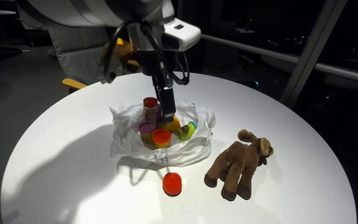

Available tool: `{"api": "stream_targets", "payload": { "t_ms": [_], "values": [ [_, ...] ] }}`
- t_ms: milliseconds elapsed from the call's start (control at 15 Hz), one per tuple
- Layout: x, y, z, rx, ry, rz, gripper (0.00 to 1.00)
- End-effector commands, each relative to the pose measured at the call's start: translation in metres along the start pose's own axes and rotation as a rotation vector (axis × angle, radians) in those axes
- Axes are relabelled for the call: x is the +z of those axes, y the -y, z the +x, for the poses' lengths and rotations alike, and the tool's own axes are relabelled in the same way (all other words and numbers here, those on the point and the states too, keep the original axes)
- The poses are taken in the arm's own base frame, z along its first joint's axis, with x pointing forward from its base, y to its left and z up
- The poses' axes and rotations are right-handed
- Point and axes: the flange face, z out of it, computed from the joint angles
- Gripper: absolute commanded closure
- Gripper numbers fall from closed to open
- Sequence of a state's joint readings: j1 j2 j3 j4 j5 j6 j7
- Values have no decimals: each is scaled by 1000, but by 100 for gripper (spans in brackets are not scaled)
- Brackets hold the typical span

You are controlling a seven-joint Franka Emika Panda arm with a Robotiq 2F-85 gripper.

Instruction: Pick up all the objects from the table and put them in the plastic bag.

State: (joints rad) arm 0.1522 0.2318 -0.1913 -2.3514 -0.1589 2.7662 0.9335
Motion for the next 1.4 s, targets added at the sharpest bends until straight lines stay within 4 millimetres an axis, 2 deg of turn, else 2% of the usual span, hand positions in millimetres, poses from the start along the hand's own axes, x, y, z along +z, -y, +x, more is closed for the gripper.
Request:
{"api": "stream_targets", "payload": {
  "t_ms": [0, 67, 267, 600, 1133, 1333],
  "values": [
    [-48, -38, 6, -5, -20, -36, 0],
    [-52, -46, 6, -9, -15, -51, 0],
    [-38, -66, -5, 3, 46, -91, 0],
    [18, -86, -17, 85, 97, -144, 0],
    [73, -115, -2, 242, 89, -211, 0],
    [87, -115, 3, 241, 72, -198, 0]
  ]
}}
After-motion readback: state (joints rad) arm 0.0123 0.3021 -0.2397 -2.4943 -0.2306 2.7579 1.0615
